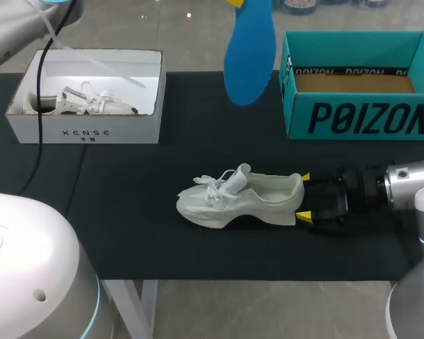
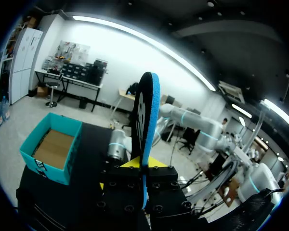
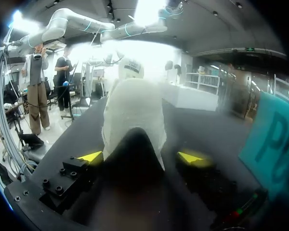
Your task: Take the shoe out of the shoebox, open the shoe tongue, remove and reinsert the insole, then place the shoe into the shoebox
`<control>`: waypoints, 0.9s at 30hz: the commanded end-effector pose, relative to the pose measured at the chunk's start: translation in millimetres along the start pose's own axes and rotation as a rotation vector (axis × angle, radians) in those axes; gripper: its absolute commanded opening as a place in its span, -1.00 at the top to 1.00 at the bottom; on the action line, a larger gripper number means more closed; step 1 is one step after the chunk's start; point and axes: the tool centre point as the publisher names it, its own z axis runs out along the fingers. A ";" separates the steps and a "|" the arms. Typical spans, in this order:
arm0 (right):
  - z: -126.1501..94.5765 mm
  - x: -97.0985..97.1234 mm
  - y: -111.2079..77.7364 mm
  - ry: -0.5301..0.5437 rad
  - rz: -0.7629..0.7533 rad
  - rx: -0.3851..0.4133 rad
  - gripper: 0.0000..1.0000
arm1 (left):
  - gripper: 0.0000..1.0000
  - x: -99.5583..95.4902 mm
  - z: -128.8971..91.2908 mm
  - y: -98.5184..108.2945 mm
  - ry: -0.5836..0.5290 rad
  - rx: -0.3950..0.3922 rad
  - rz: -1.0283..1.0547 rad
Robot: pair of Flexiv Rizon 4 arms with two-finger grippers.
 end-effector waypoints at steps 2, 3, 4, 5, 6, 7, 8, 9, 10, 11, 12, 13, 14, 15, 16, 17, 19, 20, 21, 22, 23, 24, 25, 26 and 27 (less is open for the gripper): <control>-28.9 5.5 11.5 -0.003 0.008 0.099 -1.00 | 1.00 1.4 0.9 0.9 -0.003 0.002 0.000; -32.7 5.3 13.6 -0.003 0.006 0.122 -1.00 | 1.00 1.4 0.9 0.9 -0.003 0.002 0.000; -37.6 5.1 16.8 -0.003 0.006 0.162 -1.00 | 1.00 1.4 0.9 0.9 -0.003 0.002 0.000; -42.0 5.1 20.6 -0.005 0.003 0.200 -1.00 | 1.00 1.4 0.9 0.9 -0.003 0.002 0.000; -47.0 4.9 25.5 -0.006 -0.005 0.237 -1.00 | 1.00 1.4 0.9 0.9 -0.003 0.002 0.000; -50.9 4.9 30.1 -0.009 -0.011 0.264 -1.00 | 1.00 1.4 0.9 0.9 -0.003 0.002 0.000; -55.1 4.6 34.6 -0.012 -0.014 0.300 -1.00 | 1.00 1.4 0.9 0.9 -0.003 0.002 0.000; -58.9 4.0 38.5 -0.012 -0.018 0.338 -1.00 | 1.00 1.4 0.9 0.9 -0.003 0.002 0.000; -62.0 3.6 42.4 -0.014 -0.021 0.377 -1.00 | 1.00 1.4 0.9 0.9 -0.003 0.002 0.000; -64.8 3.4 46.9 -0.016 -0.026 0.416 -1.00 | 1.00 1.4 0.9 0.9 -0.003 0.002 0.000; -67.1 3.3 51.2 -0.014 -0.031 0.450 -1.00 | 1.00 1.4 0.9 0.9 -0.003 0.002 0.000; -69.1 3.3 55.6 -0.015 -0.035 0.485 -1.00 | 1.00 1.4 0.9 0.9 -0.003 0.002 0.000; -71.7 3.3 61.9 -0.017 -0.040 0.533 -1.00 | 1.00 1.4 0.9 0.9 -0.003 0.002 0.000; -72.6 3.3 64.5 -0.015 -0.043 0.551 -1.00 | 1.00 1.4 0.9 0.9 -0.003 0.002 0.000; -73.6 3.2 68.8 -0.009 -0.048 0.584 -1.00 | 1.00 1.4 0.9 0.9 -0.003 0.002 0.000; -74.2 3.1 72.4 -0.007 -0.050 0.621 -1.00 | 1.00 1.4 0.9 0.9 -0.003 0.002 0.000; -75.5 2.8 78.6 -0.002 -0.054 0.683 -1.00 | 1.00 1.4 0.9 0.9 -0.003 0.002 0.000; -76.1 2.7 81.6 0.005 -0.058 0.701 -1.00 | 1.00 1.4 0.9 0.9 -0.003 0.002 0.000; -77.0 2.7 84.2 0.007 -0.066 0.694 -1.00 | 1.00 1.4 0.9 0.9 -0.003 0.002 0.000; -79.6 2.6 87.2 0.000 -0.069 0.701 -1.00 | 1.00 1.4 0.9 0.9 -0.003 0.002 0.000; -81.2 2.5 88.3 -0.001 -0.067 0.720 -1.00 | 1.00 1.4 0.9 0.9 -0.003 0.002 0.000; -82.7 2.2 89.5 -0.005 -0.065 0.741 -1.00 | 1.00 1.4 0.9 0.9 -0.003 0.002 0.000; -83.7 2.0 90.3 -0.007 -0.068 0.755 -1.00 | 1.00 1.4 0.9 0.9 -0.003 0.002 0.000; -84.4 1.7 92.3 -0.008 -0.071 0.771 -1.00 | 1.00 1.4 0.9 0.9 -0.003 0.002 0.000; -84.9 1.0 94.4 -0.005 -0.074 0.786 -1.00 | 1.00 1.4 0.9 0.9 -0.003 0.002 0.000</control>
